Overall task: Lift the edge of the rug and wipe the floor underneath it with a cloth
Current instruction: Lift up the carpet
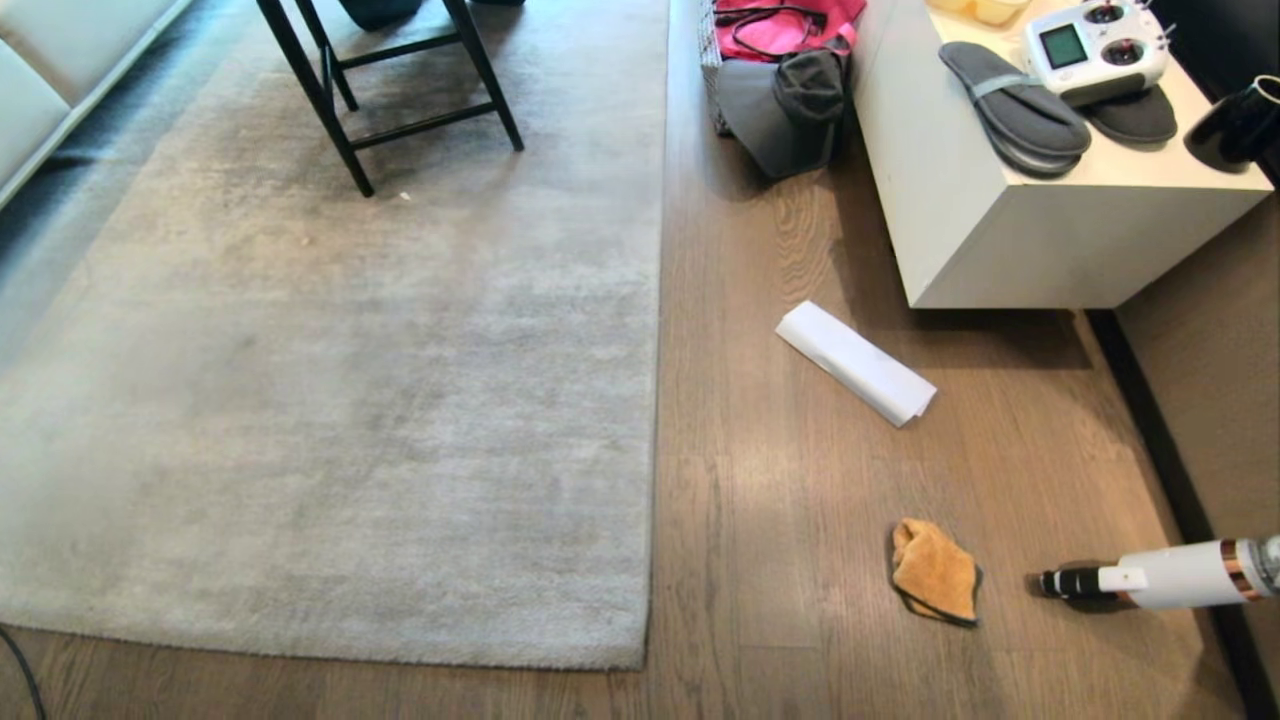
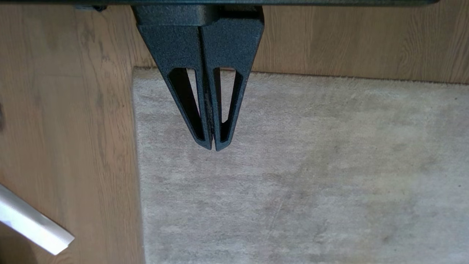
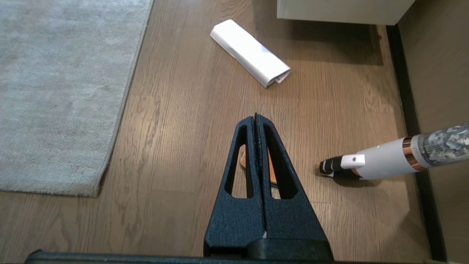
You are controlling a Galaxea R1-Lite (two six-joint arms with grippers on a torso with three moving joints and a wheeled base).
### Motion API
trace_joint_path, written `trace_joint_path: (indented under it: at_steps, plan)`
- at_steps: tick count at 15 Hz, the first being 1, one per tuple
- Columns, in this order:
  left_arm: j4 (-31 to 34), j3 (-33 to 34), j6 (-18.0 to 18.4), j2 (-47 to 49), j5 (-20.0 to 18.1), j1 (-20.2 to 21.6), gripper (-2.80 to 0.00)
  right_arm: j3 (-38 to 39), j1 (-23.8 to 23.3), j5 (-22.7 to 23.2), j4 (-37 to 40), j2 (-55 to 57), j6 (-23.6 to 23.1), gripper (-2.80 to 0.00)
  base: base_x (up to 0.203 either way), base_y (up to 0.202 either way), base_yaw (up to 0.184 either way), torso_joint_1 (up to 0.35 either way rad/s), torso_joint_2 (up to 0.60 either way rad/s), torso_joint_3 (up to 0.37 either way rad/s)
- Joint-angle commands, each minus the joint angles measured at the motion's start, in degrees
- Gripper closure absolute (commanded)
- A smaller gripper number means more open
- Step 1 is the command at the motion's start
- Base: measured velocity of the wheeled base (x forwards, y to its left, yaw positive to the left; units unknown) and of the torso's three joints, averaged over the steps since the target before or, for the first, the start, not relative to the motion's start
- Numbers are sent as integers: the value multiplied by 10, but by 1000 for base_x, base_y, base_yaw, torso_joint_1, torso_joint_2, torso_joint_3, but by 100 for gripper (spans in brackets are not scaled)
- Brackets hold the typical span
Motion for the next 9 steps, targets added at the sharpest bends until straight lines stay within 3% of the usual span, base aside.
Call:
trace_joint_path:
  at_steps: [1, 9]
  plan:
    - [0, 0, 0, 0, 0, 0, 0, 0, 0, 0, 0, 0, 0, 0, 0, 0, 0, 0, 2, -193]
    - [0, 0, 0, 0, 0, 0, 0, 0, 0, 0, 0, 0, 0, 0, 0, 0, 0, 3, 1, -200]
